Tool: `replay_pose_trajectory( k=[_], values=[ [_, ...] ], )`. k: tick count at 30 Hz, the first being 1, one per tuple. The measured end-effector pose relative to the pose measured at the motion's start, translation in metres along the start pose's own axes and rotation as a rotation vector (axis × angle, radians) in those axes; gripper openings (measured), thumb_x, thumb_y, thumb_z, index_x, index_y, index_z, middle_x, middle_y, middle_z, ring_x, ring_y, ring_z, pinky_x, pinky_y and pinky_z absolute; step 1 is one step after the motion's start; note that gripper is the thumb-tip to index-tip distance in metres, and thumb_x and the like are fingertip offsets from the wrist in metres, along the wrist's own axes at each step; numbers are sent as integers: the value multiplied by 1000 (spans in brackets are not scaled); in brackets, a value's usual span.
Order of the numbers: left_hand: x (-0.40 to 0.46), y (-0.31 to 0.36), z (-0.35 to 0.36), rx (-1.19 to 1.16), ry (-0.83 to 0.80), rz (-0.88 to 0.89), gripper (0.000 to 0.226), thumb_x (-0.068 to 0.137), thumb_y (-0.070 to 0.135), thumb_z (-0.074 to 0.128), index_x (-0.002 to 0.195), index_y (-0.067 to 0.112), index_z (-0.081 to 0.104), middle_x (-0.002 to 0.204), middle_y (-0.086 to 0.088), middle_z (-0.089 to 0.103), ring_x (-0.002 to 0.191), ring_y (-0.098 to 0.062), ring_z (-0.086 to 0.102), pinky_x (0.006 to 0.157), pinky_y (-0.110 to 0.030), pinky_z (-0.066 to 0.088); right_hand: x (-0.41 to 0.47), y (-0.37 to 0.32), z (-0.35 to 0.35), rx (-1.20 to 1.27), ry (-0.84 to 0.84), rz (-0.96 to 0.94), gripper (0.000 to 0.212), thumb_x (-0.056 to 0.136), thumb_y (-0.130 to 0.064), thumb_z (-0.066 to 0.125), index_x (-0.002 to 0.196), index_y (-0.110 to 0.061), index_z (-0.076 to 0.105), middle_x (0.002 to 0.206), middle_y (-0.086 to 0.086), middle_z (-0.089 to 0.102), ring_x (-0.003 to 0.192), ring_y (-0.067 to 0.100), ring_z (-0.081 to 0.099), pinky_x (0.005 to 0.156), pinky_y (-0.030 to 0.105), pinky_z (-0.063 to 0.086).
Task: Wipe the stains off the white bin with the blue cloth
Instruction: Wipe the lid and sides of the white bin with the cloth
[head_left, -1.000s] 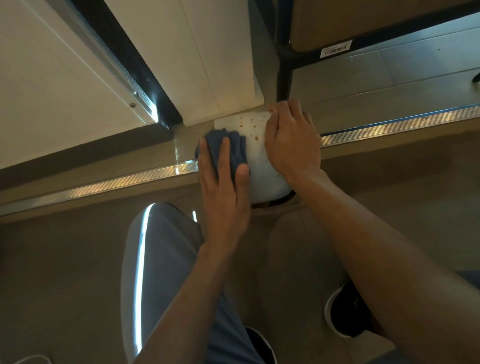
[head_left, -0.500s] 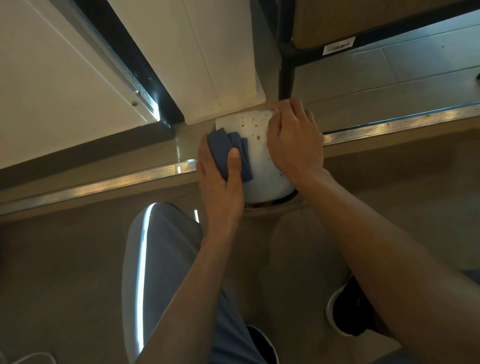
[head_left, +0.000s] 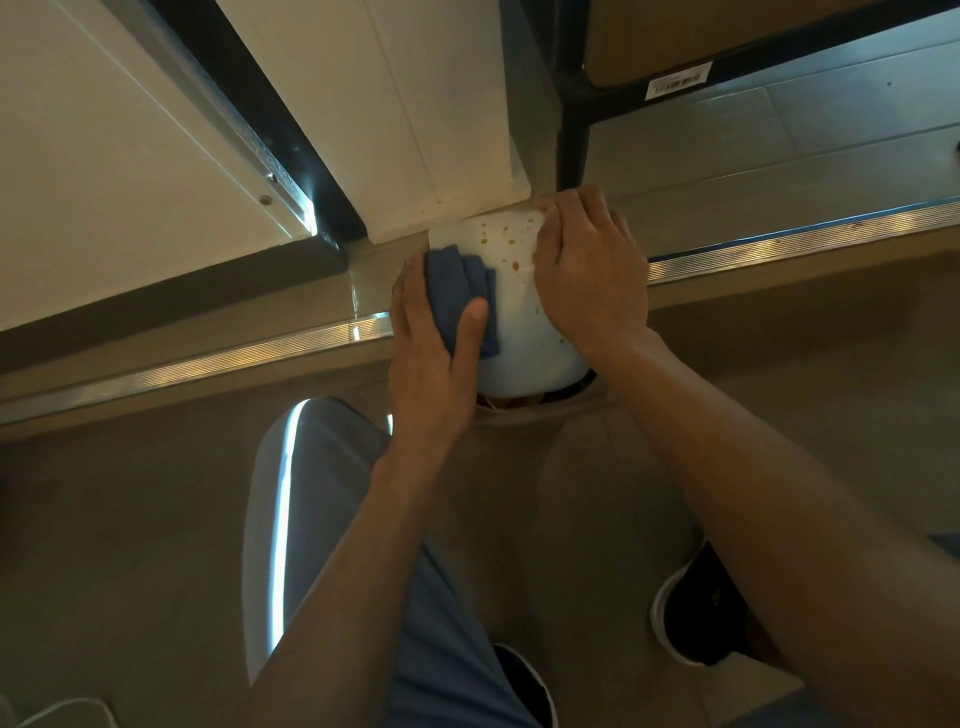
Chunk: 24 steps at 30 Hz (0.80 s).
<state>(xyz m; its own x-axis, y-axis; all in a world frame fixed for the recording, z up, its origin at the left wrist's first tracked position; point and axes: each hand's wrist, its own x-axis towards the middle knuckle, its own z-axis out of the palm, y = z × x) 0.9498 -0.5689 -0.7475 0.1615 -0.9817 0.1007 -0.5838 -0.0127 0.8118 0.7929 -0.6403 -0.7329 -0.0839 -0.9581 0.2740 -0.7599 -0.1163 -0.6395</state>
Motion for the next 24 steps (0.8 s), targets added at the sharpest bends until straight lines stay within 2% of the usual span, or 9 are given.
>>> replay_pose_trajectory(
  k=[2,5,8,10,14,17,19,22,24],
  values=[
    [-9,-15,-11,50,-123,66,76,102,48,51,162,28,8,169,-2,13,153,-16,23,110,-15,29,-1,-1,0,3,-4,-5,39,104,-34,30,123,-15,59,123,5,58,107,24,58,77,43,55],
    [-5,-23,-21,17,-193,87,75,103,45,51,162,28,9,169,2,13,155,-14,18,117,-18,24,-2,0,0,18,-13,0,40,104,-34,30,123,-15,59,123,5,58,108,24,58,79,44,54],
    [12,-9,-10,-71,-56,-9,59,106,45,43,159,27,22,157,5,38,140,-7,41,115,-28,36,-2,0,1,21,-10,15,41,104,-35,29,122,-15,59,123,4,58,108,24,58,80,46,54],
    [19,4,1,-47,49,-50,57,107,46,38,158,24,26,154,1,42,136,-9,45,111,-32,41,-2,0,2,25,-2,17,42,103,-36,27,121,-15,59,122,4,58,107,25,58,80,46,54],
    [-4,3,8,120,0,42,66,107,45,40,162,26,10,169,-7,6,153,-27,22,112,-36,35,1,2,1,55,15,36,37,104,-33,31,119,-16,60,120,3,59,107,23,59,80,45,53],
    [-24,-12,1,106,-76,117,63,108,40,42,160,36,7,170,-1,-5,156,-20,11,114,-19,28,-1,2,1,61,11,24,39,104,-34,30,119,-16,61,120,2,59,107,23,59,80,45,54],
    [-20,-16,-3,38,-65,75,60,108,41,39,161,33,12,170,-1,6,153,-12,16,111,-4,25,-1,2,1,54,11,17,42,103,-36,29,120,-15,62,121,3,60,107,24,59,79,46,54],
    [10,-3,-1,-65,42,-73,56,106,48,36,157,27,28,155,-3,43,138,-14,45,114,-34,41,-2,1,2,37,3,15,44,103,-36,27,121,-16,62,122,3,60,107,24,59,80,47,54],
    [32,10,0,-41,79,-123,52,106,51,35,153,28,34,146,-2,52,131,-17,53,109,-43,45,-1,1,2,32,3,20,44,103,-36,26,121,-16,62,122,2,60,107,24,59,79,46,54]
  ],
)
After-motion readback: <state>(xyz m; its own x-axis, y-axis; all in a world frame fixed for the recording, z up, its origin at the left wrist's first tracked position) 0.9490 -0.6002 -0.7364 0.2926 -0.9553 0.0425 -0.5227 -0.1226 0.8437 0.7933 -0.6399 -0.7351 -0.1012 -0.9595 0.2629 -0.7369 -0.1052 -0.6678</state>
